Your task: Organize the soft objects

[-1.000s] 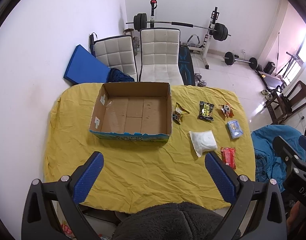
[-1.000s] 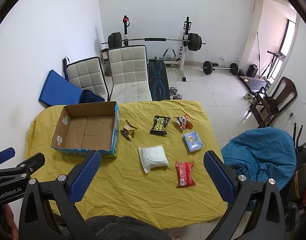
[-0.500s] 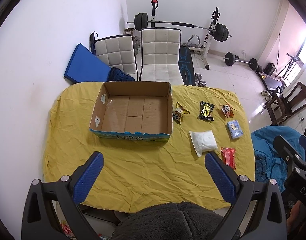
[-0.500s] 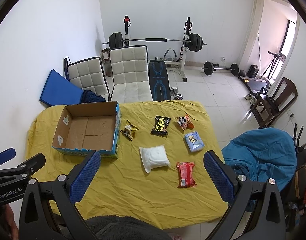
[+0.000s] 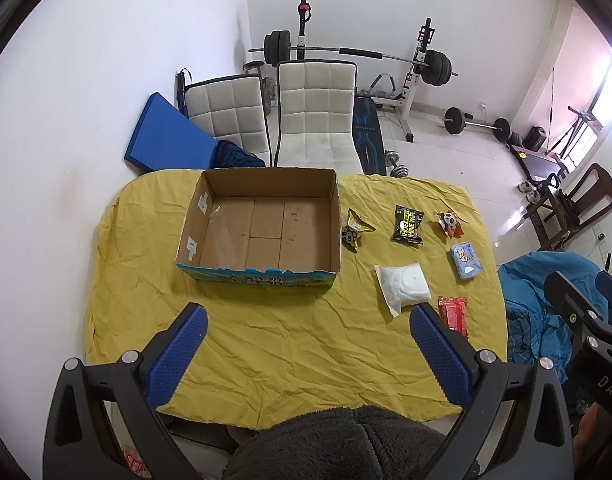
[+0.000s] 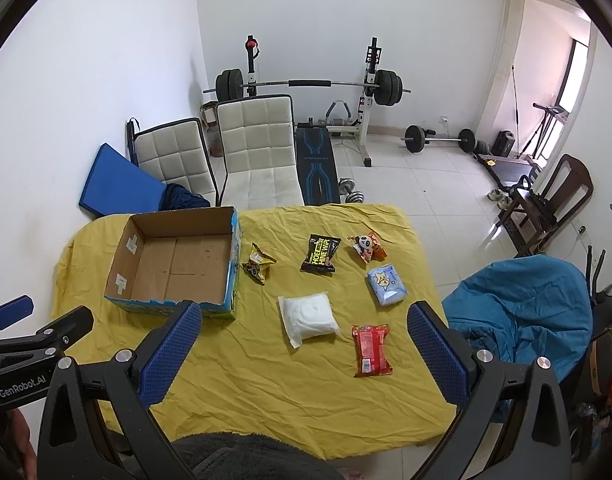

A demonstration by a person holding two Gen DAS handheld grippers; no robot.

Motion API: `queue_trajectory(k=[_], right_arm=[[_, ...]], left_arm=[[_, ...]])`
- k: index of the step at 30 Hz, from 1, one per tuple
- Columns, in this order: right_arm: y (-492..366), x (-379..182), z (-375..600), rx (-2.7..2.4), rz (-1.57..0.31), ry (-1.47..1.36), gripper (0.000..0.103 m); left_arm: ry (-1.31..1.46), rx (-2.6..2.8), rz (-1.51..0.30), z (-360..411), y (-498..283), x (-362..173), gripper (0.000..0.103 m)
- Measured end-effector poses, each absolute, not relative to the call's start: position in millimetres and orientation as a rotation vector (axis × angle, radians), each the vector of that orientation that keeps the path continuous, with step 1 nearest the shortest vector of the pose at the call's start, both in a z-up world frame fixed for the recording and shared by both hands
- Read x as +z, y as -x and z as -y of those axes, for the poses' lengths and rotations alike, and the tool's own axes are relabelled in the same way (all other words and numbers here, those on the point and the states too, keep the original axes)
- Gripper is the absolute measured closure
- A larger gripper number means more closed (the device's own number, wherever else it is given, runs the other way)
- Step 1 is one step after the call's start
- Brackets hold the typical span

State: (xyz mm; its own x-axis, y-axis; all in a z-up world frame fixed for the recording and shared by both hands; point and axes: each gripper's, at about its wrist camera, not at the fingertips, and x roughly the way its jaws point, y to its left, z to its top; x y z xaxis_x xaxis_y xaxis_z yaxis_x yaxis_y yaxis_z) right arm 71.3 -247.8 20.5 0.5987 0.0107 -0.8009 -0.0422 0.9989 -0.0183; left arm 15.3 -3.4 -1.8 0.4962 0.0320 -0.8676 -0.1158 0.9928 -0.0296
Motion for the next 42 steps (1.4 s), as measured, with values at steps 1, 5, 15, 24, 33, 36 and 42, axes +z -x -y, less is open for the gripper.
queue_trajectory(k=[1, 5, 15, 24, 33, 36, 42], right_arm=[[-71, 21, 248, 0.030, -0.929, 0.036, 0.000], [-72, 21, 248, 0.030, -0.927, 0.037, 0.000], [-70, 27, 248, 0.028, -0.923, 0.035, 0.000], [-70, 29, 244, 0.036, -0.922, 0.035, 0.000], [-70, 29, 244, 0.043, -0.921, 0.034, 0.000], [-69, 28, 245, 0.045, -0.921, 0.031, 0.000], [-71, 26, 245, 0.040, -0.923, 0.027, 0.000]], left_arm=[[0.087, 0.089, -1.048, 4, -16, -1, 0.000], [0.086, 0.086, -1.044, 4, -17, 2, 0.000], [0.092, 0.086, -1.031, 0, -18, 5, 0.000], [0.093, 0.088, -1.026, -3, -19, 5, 0.000], [0.092, 0.085, -1.026, -2, -18, 5, 0.000], [0.090, 0.083, -1.027, -2, -18, 4, 0.000], [0.085, 0.069, -1.040, 6, -23, -5, 0.000]])
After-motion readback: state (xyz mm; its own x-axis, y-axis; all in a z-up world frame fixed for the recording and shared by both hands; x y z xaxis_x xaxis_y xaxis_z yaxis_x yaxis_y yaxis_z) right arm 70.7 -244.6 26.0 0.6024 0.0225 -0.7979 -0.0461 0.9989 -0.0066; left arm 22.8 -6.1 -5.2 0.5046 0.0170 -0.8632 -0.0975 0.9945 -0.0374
